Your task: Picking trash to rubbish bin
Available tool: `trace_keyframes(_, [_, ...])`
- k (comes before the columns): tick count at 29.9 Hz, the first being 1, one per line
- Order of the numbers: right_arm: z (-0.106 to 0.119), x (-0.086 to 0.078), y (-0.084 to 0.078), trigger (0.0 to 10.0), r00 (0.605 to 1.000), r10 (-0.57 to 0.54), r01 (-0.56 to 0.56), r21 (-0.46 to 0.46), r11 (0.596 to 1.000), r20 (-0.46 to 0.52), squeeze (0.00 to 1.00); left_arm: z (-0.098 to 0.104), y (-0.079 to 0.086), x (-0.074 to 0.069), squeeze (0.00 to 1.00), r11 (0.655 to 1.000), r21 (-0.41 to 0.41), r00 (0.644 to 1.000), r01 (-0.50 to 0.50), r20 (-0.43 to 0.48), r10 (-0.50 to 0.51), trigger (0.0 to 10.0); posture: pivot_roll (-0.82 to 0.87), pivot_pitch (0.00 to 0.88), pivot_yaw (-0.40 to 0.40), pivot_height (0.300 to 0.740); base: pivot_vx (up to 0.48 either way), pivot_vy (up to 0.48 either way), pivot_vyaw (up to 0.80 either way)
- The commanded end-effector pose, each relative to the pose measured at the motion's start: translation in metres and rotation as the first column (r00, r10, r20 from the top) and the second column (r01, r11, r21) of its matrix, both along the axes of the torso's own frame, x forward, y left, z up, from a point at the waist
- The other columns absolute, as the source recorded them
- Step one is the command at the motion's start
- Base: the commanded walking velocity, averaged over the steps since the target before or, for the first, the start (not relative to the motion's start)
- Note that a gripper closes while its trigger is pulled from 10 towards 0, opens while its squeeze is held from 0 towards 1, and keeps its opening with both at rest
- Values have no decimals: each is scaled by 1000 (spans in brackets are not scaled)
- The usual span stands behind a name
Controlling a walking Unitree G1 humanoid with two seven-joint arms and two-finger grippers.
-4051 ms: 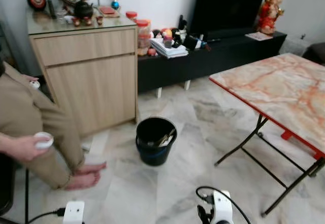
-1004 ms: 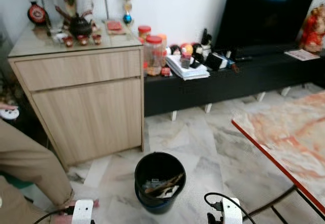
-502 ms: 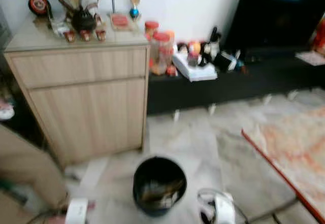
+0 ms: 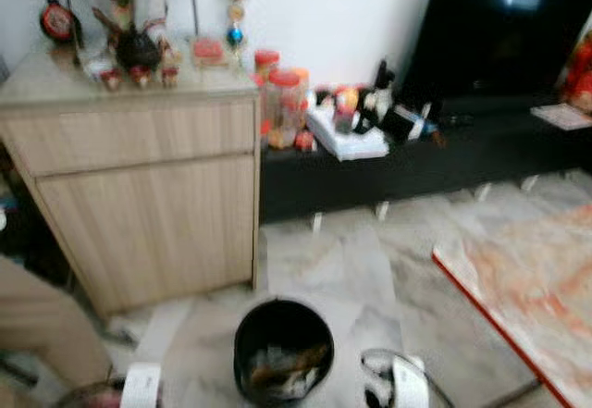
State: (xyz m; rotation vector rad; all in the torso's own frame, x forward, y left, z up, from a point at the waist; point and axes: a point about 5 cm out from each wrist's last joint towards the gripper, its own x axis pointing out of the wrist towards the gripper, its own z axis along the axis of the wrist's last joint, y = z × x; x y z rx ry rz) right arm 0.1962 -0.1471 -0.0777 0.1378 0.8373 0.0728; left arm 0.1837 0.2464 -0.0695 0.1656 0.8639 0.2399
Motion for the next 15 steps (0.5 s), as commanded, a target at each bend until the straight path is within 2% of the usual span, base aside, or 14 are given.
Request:
trace_keyframes(1, [0, -2, -13, 10000, 1000, -22, 22, -29, 999, 0, 0, 1, -9, 8, 0, 1000, -19, 1000, 14, 20, -13, 10000, 150, 0, -83, 740, 322, 0, 0])
trace_keyframes(8, [1, 0, -12, 10000, 1000, -3, 3, -40, 999, 7, 0, 2, -8, 9, 0, 1000, -19, 1000, 7, 25, -7, 10000, 156, 0, -85, 740, 325, 0, 0])
trace_keyframes(15, [1, 1, -12, 10000, 1000, -6, 6, -40, 999, 13, 0, 2, -9, 8, 0, 1000, -20, 1000, 6, 24, -5, 10000, 156, 0, -85, 740, 323, 0, 435])
